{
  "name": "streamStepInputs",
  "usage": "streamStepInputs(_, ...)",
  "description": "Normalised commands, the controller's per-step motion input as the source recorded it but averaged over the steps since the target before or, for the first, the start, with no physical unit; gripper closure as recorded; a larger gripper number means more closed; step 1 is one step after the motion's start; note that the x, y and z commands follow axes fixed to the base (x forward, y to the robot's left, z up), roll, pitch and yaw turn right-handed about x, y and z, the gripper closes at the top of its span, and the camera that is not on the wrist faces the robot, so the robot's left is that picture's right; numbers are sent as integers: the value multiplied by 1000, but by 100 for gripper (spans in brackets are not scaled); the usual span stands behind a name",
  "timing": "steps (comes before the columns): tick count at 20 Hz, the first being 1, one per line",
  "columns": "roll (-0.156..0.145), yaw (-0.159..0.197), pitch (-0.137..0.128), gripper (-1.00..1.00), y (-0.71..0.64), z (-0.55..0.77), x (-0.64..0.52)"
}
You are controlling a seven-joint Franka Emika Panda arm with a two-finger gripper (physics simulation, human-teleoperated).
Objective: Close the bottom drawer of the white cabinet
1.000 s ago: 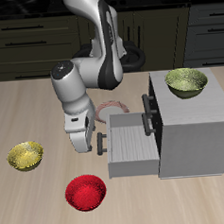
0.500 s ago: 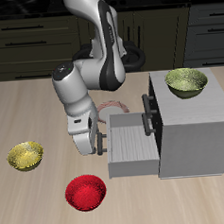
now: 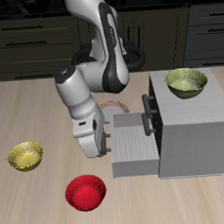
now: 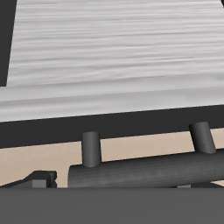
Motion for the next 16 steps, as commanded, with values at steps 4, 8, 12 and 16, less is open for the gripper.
streamStepInputs(4, 31, 10, 1, -100, 233, 11, 48)
streamStepInputs(8, 39, 1, -13, -100, 255, 111, 73)
streamStepInputs(12, 31, 3, -27, -100, 198, 89, 57)
streamStepInputs(16, 23, 24, -20, -100, 213, 64, 158)
